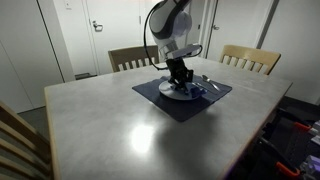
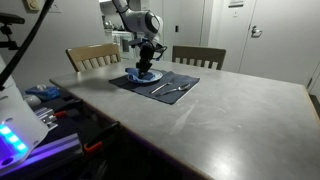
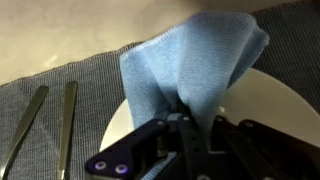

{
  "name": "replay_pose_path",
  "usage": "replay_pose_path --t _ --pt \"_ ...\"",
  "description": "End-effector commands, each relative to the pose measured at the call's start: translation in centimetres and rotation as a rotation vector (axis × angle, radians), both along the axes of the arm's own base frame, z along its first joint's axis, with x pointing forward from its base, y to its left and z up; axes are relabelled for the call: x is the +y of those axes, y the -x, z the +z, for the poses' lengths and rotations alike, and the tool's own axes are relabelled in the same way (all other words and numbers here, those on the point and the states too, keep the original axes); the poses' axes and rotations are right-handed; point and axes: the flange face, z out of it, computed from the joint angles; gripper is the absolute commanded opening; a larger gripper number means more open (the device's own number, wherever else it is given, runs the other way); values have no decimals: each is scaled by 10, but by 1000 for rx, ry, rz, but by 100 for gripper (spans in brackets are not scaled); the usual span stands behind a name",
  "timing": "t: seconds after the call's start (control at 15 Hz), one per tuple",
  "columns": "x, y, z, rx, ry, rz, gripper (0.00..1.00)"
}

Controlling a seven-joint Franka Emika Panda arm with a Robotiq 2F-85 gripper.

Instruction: Use the blue towel to wipe the white plate

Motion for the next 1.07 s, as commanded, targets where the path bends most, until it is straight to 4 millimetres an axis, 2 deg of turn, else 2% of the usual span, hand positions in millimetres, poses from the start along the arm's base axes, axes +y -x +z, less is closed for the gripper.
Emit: replay_pose_path --t 0.0,0.47,1.0 --pt "4 2 -24 84 -126 51 3" --pt "21 -22 -17 36 -288 99 3" --pt "11 -43 -14 -126 -90 -131 3"
